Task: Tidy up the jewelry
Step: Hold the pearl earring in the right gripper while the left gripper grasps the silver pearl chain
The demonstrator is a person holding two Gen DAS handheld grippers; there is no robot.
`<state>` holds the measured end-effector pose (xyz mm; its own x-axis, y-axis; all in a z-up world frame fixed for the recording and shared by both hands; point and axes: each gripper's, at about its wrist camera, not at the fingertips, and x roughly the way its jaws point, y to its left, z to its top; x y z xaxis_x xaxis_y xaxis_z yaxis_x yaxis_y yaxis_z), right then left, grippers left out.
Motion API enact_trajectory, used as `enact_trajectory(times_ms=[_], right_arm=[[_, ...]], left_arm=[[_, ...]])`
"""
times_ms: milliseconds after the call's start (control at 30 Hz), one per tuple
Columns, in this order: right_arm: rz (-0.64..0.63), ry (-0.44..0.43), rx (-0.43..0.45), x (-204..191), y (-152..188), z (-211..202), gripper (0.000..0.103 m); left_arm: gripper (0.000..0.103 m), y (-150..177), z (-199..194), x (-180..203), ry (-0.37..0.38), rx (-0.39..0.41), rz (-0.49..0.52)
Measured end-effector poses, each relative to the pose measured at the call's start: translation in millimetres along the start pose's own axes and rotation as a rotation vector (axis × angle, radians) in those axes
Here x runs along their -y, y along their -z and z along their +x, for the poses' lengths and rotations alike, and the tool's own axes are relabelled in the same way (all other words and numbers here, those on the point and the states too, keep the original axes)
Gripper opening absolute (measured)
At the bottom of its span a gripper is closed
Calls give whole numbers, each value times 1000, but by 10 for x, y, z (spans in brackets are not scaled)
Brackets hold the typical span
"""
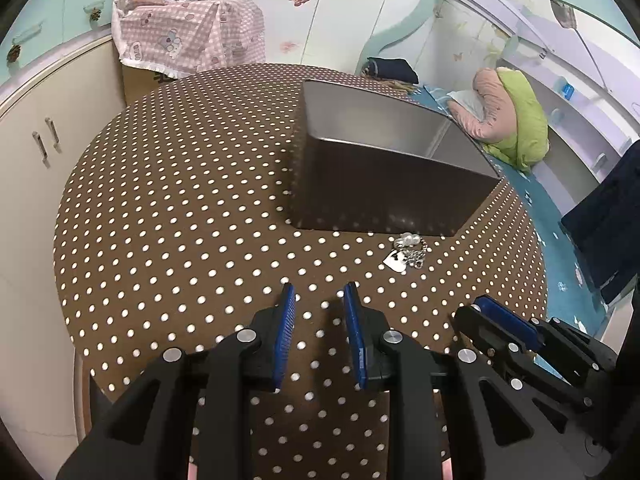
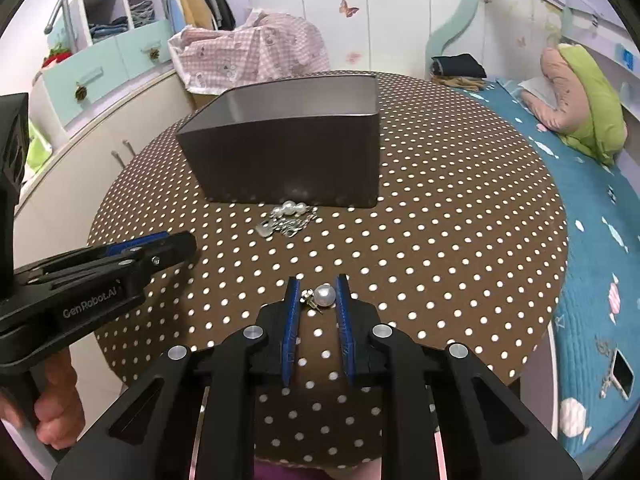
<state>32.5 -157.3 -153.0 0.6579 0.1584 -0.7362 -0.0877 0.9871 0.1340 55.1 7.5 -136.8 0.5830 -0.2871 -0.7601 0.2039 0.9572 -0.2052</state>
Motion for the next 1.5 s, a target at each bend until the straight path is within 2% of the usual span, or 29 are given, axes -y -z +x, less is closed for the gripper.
enact_trajectory(times_ms=[100,167,200,333,700,767,800,833,900,1200,1500], right_arm=[[13,9,16,84,-77,-29,19],[22,15,25,151,-126,-40,19],[27,18,28,183,-150,-41,19],[50,35,42,360,-262,-38,19],[74,37,48,649,-433,51,19],[81,35,45,694,-449,71,19],[83,34,44,712,-445,73,19],[88,33,45,735,-448,80,19],[95,31,44,754,-452,92,19],[104,19,56,759,-414,55,19],[89,21,111,708,-470,-168,19]], left_arm=[[24,-65,29,86,4,7,18],[32,-112,56,146,16,7,29],[41,-137,68,187,19,15,36],[41,-219,123,361,28,25,74],[41,-323,418,557,42,-37,95],[35,-320,429,594,19,-27,121],[20,-315,436,600,7,-25,128],[11,-306,441,614,-5,-23,139],[5,-290,426,610,4,-22,139],[4,-262,167,572,-28,43,138],[4,-343,-111,540,-41,107,127]])
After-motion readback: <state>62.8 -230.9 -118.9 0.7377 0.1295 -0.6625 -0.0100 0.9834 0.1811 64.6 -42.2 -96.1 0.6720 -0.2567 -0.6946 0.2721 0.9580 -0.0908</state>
